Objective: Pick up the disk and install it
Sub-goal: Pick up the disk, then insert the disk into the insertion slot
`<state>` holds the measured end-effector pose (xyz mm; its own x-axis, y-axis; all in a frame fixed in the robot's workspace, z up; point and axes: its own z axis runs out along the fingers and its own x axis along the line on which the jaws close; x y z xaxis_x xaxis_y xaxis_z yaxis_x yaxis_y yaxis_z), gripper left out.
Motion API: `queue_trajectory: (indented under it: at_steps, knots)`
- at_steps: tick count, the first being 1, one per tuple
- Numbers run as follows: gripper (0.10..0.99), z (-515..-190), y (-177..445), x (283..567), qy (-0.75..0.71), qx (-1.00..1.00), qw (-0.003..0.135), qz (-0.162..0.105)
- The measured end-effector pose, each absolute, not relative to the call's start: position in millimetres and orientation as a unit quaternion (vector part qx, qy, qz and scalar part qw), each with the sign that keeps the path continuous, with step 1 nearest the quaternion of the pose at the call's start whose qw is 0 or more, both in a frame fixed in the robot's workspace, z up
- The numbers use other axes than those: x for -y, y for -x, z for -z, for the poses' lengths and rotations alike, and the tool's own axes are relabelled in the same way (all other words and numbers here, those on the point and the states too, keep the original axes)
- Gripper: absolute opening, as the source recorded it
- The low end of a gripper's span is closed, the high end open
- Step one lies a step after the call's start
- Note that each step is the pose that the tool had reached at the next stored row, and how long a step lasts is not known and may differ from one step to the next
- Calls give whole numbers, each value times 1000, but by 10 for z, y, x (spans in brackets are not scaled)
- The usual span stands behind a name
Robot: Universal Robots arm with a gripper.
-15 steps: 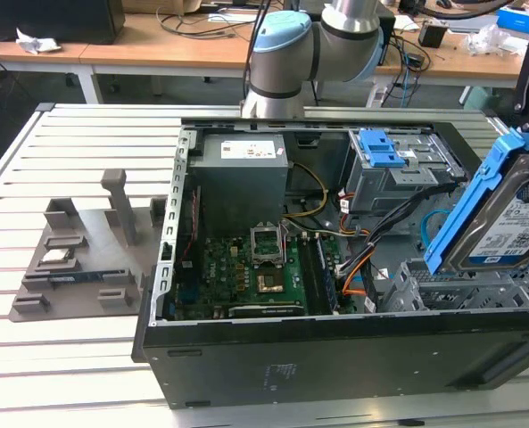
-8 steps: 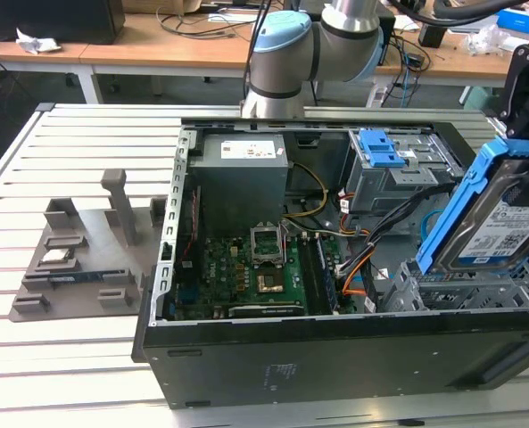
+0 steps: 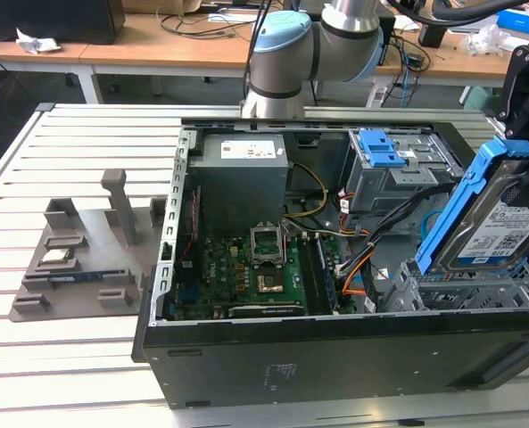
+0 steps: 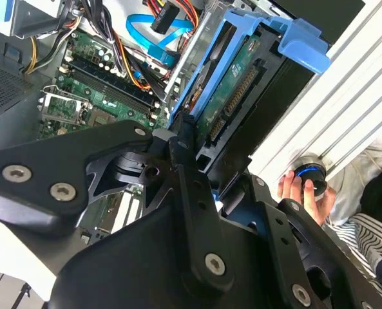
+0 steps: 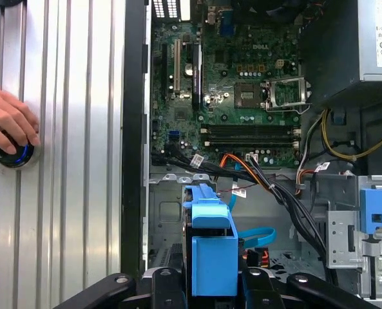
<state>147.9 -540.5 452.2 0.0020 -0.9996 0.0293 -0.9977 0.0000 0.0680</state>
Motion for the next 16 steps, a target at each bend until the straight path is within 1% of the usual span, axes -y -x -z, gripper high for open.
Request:
queue_trajectory:
  at_steps: [8,16]
  knots:
    - [365,-4518,-1475,5400,-707,706,34,14]
    - [365,-4437,-1471,5371,-707,706,34,14]
